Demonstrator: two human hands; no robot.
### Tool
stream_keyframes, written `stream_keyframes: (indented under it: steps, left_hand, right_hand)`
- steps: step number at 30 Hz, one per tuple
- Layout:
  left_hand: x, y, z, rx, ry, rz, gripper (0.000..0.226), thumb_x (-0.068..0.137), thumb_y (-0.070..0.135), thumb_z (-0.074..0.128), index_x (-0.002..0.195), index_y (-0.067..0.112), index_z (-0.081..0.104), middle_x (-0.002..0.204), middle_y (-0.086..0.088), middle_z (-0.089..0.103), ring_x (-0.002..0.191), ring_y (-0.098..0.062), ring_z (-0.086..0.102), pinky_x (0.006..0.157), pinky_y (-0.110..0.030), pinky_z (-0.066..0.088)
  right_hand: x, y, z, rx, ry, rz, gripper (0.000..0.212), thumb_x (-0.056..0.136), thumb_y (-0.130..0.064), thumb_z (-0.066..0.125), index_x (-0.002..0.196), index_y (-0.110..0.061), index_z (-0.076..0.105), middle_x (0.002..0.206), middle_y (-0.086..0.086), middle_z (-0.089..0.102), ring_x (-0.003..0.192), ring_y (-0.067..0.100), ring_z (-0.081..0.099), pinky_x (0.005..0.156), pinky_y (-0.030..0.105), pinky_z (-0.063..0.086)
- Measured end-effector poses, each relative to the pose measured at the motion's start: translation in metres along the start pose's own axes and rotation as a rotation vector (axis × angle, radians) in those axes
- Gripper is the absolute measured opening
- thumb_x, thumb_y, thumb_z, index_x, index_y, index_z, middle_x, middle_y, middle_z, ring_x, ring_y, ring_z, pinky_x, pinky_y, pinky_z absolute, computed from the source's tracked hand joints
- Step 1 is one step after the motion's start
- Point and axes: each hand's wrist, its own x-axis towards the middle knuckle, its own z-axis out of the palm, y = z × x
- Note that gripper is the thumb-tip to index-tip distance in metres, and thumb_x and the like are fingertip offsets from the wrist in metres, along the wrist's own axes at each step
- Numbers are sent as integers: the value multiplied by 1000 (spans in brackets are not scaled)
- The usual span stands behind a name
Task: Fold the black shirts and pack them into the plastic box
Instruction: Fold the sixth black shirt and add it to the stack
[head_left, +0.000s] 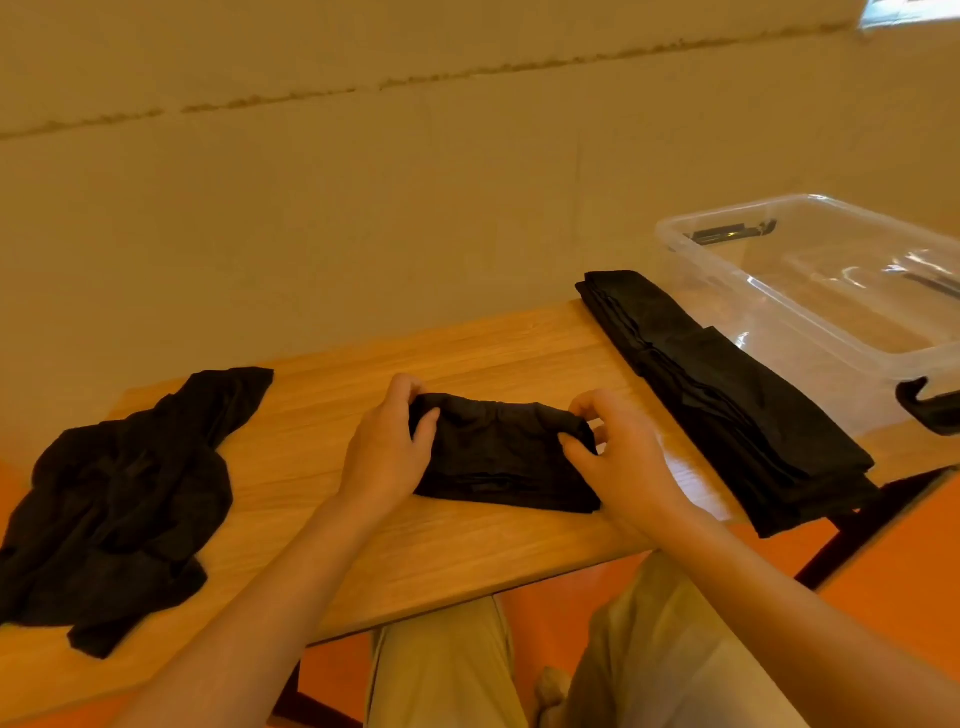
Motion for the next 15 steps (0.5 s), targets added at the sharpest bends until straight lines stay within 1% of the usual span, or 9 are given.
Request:
stream_keyframes:
  steps: [2, 4, 5, 7, 10, 12, 14, 15]
  left_hand:
    - [13, 12, 6, 43, 6, 38, 15, 98, 25, 53, 110, 21, 45, 97, 1, 61, 89, -16, 59, 74, -44, 54]
    - [30, 24, 13, 63, -4, 71, 20, 98, 26, 52, 115, 18, 47, 102, 0, 63, 94, -20, 61, 75, -45, 54]
    - [39, 30, 16, 61, -11, 85, 21, 98, 26, 52, 116, 18, 47, 104, 0, 63, 95, -21, 61, 75, -45, 53]
    - [62, 41, 24, 52, -29, 109, 21, 97, 25, 53, 116, 17, 48, 107, -1, 63, 97, -23, 61, 76, -45, 53]
    - [104, 61, 38, 40, -75, 118, 21, 97, 22, 54, 116, 15, 50, 113, -4, 62, 101, -24, 59, 79, -41, 51]
    - [135, 78, 48, 33, -112, 144, 20, 97, 20, 54, 115, 14, 50, 115, -6, 61, 103, -26, 58, 81, -42, 51]
    - [164, 97, 58, 41, -136, 193, 20, 97, 19, 54, 116, 14, 50, 115, -6, 60, 102, -27, 59, 82, -45, 51]
    - [178, 106, 63, 57, -145, 224, 21, 96, 19, 54, 116, 14, 50, 113, -6, 60, 100, -27, 59, 82, -45, 52]
  right_hand:
    - [4, -1, -4, -20, 44, -9, 18, 88, -11, 63, 94, -25, 53, 88, -14, 57, 78, 8, 58, 63, 37, 56]
    - [9, -1, -11, -18, 89, -10, 15, 88, -10, 64, 94, -22, 55, 88, -11, 57, 79, 9, 58, 65, 38, 56]
    - [12, 0, -14, -30, 116, -11, 15, 87, -10, 64, 94, -21, 56, 88, -11, 57, 80, 9, 58, 66, 36, 56]
    - [23, 0, -22, -61, 170, -13, 15, 87, -11, 65, 93, -21, 56, 86, -9, 57, 79, 7, 57, 66, 28, 54]
    - [43, 2, -36, -68, 262, -19, 17, 87, -10, 65, 94, -21, 54, 84, -6, 56, 73, 4, 54, 65, 18, 45]
    - [60, 3, -48, -62, 319, 5, 17, 87, -11, 65, 95, -20, 53, 85, -4, 56, 71, 4, 53, 62, 12, 40]
    - [76, 4, -60, -76, 382, 31, 16, 87, -12, 64, 95, -21, 52, 83, -7, 55, 72, 3, 52, 59, 9, 39]
    - [84, 5, -64, -85, 410, 38, 17, 87, -12, 63, 94, -21, 51, 83, -6, 54, 71, 2, 52, 59, 9, 38]
